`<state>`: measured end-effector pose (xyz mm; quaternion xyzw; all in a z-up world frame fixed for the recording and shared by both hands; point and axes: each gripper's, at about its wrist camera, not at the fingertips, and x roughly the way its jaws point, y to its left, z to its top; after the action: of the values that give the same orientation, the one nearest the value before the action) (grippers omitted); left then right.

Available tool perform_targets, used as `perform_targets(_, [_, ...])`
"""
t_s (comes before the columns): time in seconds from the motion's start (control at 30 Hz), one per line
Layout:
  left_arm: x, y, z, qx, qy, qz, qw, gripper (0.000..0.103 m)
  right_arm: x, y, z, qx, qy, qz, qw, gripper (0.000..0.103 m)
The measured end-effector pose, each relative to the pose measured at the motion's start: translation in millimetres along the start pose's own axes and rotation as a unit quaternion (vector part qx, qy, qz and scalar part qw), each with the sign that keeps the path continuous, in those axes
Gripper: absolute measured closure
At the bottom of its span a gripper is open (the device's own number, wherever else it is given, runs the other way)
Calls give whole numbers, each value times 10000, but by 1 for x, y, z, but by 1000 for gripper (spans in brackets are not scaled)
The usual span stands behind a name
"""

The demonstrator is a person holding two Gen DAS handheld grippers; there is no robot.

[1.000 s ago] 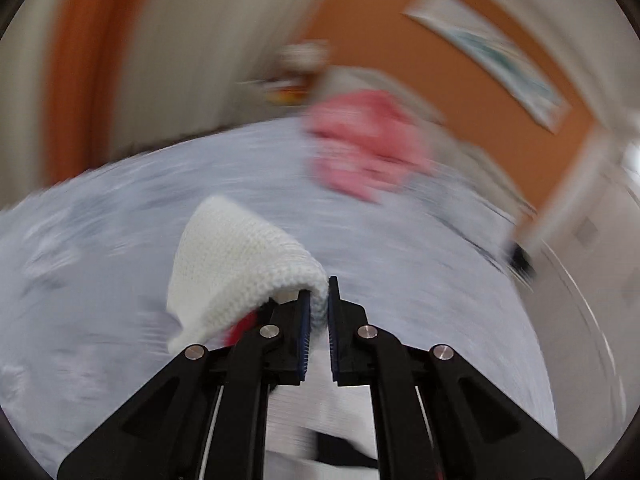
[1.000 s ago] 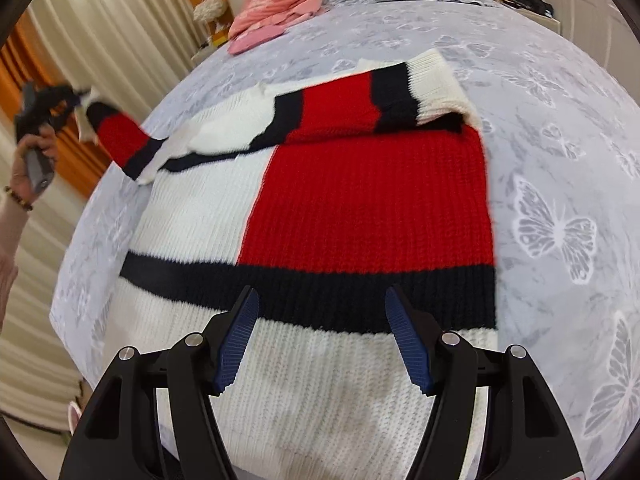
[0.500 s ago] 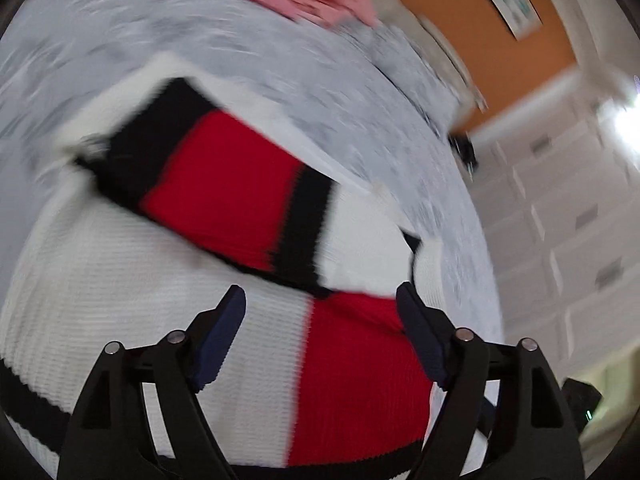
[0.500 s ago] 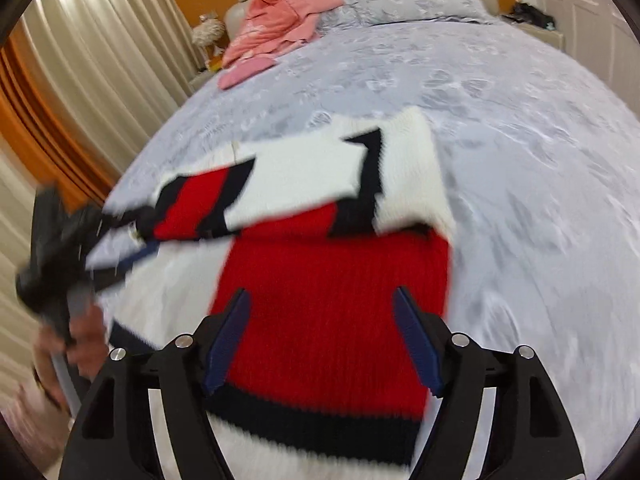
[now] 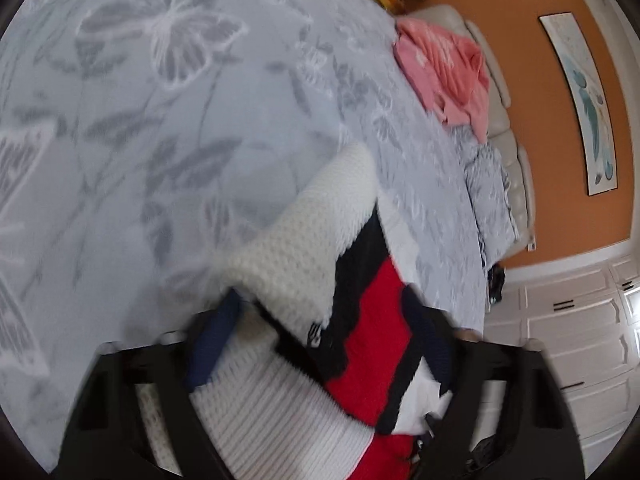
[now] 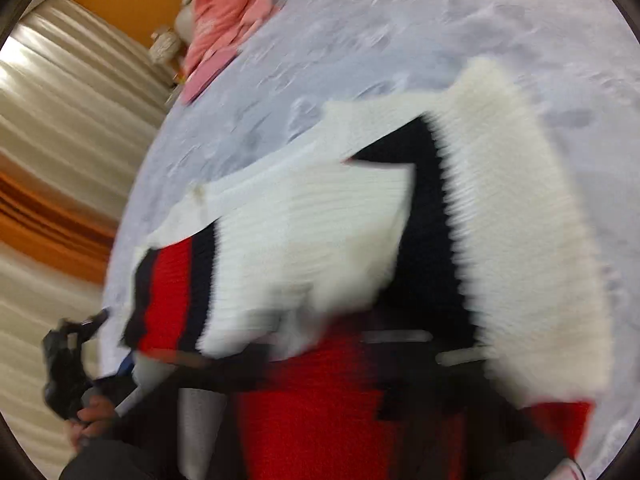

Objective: Fold small clothes

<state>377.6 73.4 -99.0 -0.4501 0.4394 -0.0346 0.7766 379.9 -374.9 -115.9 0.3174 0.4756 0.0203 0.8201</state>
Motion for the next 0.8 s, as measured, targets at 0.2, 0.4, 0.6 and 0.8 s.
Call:
perform_targets(0.2, [-19,5,15,60,-222,-33,9997,93,-90,47,13,-946,-1234,194,9876,97])
perform_targets(0.4, [3,17,-4,431,78,469,9979,94,-36,-19,-1,-841,-363,-945,9913,98])
perform_targets(0.6, [9,7,-7,730,33,659,9951,94,-39,-42,5,-680,-422,-890,9928,98])
perform_targets(0.8, [14,-1,-19,1292,-167,1015,9863,93,-32,-53,3,-695,-344,-913,9928,98])
